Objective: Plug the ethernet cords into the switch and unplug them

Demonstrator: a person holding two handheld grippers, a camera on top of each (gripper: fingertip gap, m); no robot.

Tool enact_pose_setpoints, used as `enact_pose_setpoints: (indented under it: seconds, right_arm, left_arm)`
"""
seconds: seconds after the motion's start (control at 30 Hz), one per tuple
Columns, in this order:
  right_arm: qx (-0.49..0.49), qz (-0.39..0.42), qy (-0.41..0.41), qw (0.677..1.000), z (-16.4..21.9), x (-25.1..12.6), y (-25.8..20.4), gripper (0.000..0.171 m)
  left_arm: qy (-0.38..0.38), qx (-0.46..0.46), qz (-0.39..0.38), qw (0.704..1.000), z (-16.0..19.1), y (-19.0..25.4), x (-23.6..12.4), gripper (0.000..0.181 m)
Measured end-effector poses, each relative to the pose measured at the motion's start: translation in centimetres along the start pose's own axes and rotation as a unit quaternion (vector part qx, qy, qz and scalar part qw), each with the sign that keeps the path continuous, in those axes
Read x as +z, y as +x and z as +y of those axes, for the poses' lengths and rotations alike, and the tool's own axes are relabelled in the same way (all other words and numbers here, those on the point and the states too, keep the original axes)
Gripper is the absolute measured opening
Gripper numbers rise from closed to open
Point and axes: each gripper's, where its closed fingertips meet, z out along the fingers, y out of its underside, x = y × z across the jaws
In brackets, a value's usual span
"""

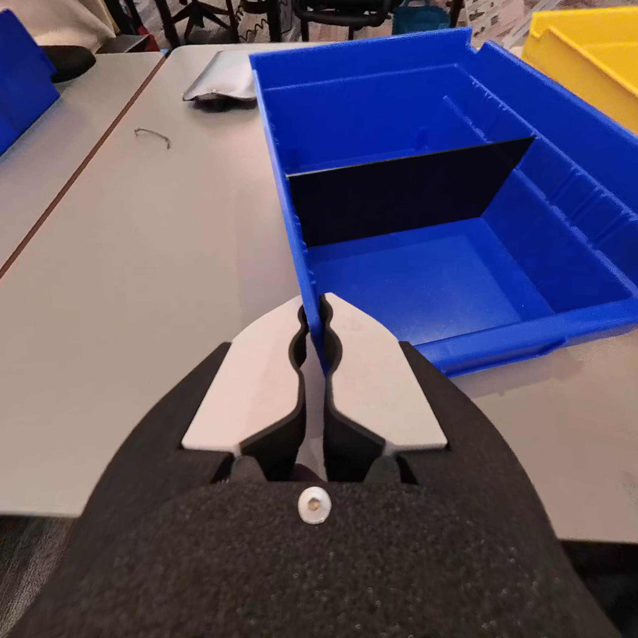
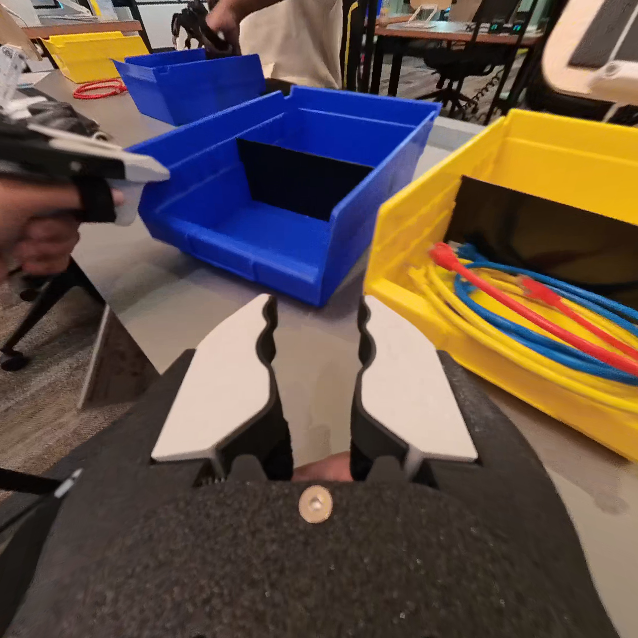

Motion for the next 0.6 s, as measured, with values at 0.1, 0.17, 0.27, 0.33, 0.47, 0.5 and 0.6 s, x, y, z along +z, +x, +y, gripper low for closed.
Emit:
enact_pose_setpoints:
  seconds: [0.1,0.17,0.27,0.33,0.47,0.5,0.6]
  right_arm:
    - [0.025,0.000,-0.002,1.000,-0.9,2.8,-1.4,0.048]
    - [0.042,-0.005,-0.046,0.998,0.2,4.6,-2.5,0.044]
    - [0.034,0.039,-0.081,0.995,1.4,5.5,-1.9,0.014]
    - [0.023,0.053,-0.065,0.996,1.0,5.2,-1.9,0.007]
    - [0.010,0.034,-0.032,0.999,-0.2,3.5,-2.9,0.004]
    - [-0.007,0.035,-0.014,0.999,-1.0,2.8,-3.0,0.004]
    - [-0.044,0.053,0.044,0.997,-4.0,-0.1,-2.3,0.004]
  left_arm:
    - [0.000,-0.004,-0.013,1.000,1.2,-0.1,-2.3,0.004]
    - [0.008,-0.011,-0.021,1.000,2.0,0.0,-3.8,0.004]
    - [0.011,-0.017,-0.035,0.999,3.3,0.5,-6.3,0.005]
    - [0.018,-0.021,-0.056,0.998,4.0,1.2,-8.2,0.005]
    - [0.076,0.002,-0.110,0.991,3.3,2.1,-12.4,0.006]
    - [0.089,-0.001,-0.116,0.989,3.1,2.4,-13.2,0.006]
    - [0.136,0.006,-0.127,0.982,1.4,4.2,-14.9,0.005]
